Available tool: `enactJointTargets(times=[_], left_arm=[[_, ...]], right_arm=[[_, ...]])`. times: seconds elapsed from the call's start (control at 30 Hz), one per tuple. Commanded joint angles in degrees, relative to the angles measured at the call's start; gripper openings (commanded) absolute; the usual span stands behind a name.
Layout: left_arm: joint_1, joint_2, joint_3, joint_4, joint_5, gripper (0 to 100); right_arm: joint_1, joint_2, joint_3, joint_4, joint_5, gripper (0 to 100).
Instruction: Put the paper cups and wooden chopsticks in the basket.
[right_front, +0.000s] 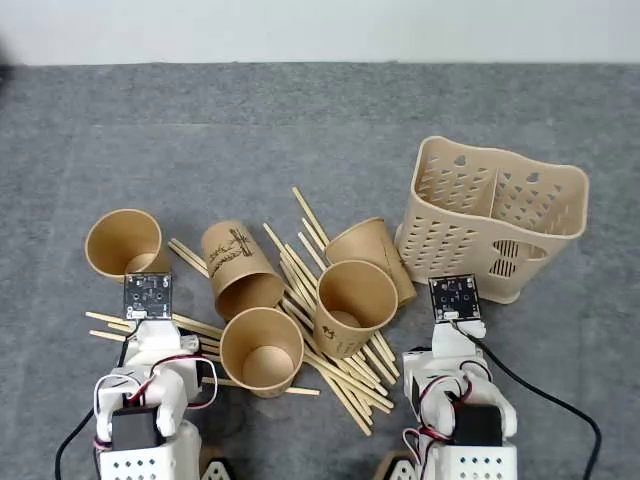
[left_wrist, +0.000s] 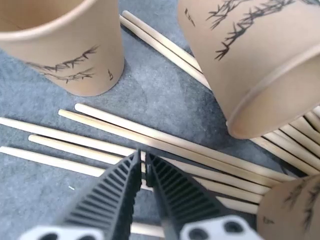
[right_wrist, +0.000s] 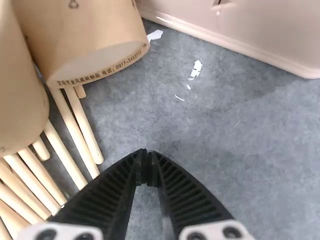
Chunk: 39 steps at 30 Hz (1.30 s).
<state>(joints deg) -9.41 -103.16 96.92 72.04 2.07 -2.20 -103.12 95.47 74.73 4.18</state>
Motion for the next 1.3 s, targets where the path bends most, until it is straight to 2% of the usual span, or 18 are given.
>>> enactJointTargets(times=[0.0, 0.13, 0.2, 0.4, 0.67, 0.77, 0.9, 1.13, 1.27], left_arm=[[-0.35, -0.88, -5.76, 0.53, -0.44, 1], [-0.35, -0.88, -17.27, 6.33, -0.53, 1], [-0.35, -0.88, -21.14, 6.77, -0.53, 1], [-0.35, -0.88, -23.25, 5.45, -0.35, 1], [-0.44, -0.88, -19.74, 5.10, -0.35, 1], [-0.44, -0.88, -19.30, 4.48, -0.35, 1], [-0.62, -0.88, -19.30, 4.75, -0.35, 1], [-7.38, -0.88, -19.30, 4.75, -0.26, 1], [-7.56, -0.88, -19.30, 4.75, -0.26, 1]], right_arm=[[0.13, -0.84, 0.97, 0.40, 0.35, 0.9], [0.48, -0.84, 0.79, 0.40, 0.70, 1.1], [0.57, -0.84, -0.53, 0.75, 0.97, 1.2], [0.40, -0.84, -11.16, 0.75, 10.02, 1.2], [-0.04, -0.66, -30.68, 5.23, 3.87, 1.2], [-3.38, 2.15, -35.52, 6.81, 1.23, 1.2], [-8.84, 13.23, -40.53, 7.43, -6.68, 1.2], [-14.64, 37.93, -52.66, 9.80, -16.88, 1.9], [-16.75, 46.46, -56.88, 11.56, -22.68, 13.2]])
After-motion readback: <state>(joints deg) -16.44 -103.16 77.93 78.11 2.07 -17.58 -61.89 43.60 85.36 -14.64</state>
